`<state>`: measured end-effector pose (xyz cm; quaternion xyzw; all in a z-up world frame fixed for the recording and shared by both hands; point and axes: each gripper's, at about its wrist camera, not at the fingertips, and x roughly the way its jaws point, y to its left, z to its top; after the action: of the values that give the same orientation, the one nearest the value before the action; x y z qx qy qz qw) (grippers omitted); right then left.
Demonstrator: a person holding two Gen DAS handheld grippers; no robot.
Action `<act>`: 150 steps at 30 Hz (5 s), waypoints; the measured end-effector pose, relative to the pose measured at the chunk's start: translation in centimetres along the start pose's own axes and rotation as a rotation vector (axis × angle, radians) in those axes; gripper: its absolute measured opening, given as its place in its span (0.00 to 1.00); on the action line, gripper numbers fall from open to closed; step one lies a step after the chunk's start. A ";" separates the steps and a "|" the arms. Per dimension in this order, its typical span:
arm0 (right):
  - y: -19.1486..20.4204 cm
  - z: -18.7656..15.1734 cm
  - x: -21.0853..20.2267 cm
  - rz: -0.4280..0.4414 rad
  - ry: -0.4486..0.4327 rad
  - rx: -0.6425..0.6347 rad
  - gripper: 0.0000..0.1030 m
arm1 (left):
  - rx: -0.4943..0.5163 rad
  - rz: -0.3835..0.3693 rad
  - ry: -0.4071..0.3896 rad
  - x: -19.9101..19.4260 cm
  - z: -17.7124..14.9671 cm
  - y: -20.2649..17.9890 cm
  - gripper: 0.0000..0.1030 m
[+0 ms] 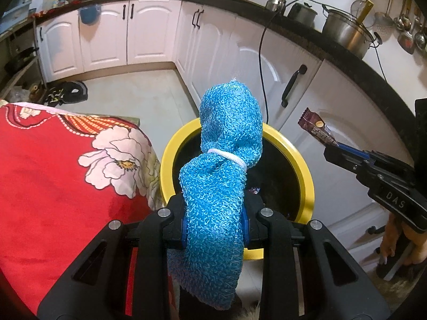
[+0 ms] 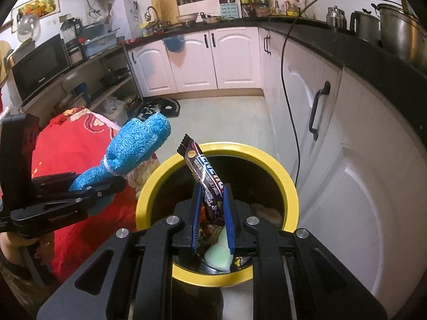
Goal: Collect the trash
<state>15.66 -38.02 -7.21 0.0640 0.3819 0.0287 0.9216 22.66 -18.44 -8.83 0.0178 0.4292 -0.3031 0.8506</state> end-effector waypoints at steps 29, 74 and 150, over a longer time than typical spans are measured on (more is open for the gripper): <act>-1.9 -1.6 3.7 -0.033 0.087 0.067 0.40 | -0.002 0.002 0.124 6.2 0.8 0.2 0.43; 5.2 -1.0 -4.9 -0.100 -0.115 -0.008 0.94 | -0.093 0.245 -0.072 -8.6 -1.1 3.2 0.89; 16.7 -12.0 -10.4 -0.089 -0.587 -0.146 0.94 | -0.142 0.505 -0.530 -19.5 -16.1 2.9 0.90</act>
<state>-0.22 -21.38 -5.99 -0.0136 0.0985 -0.0041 0.9950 3.86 -1.64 -5.17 -0.0151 0.1963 -0.0472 0.9793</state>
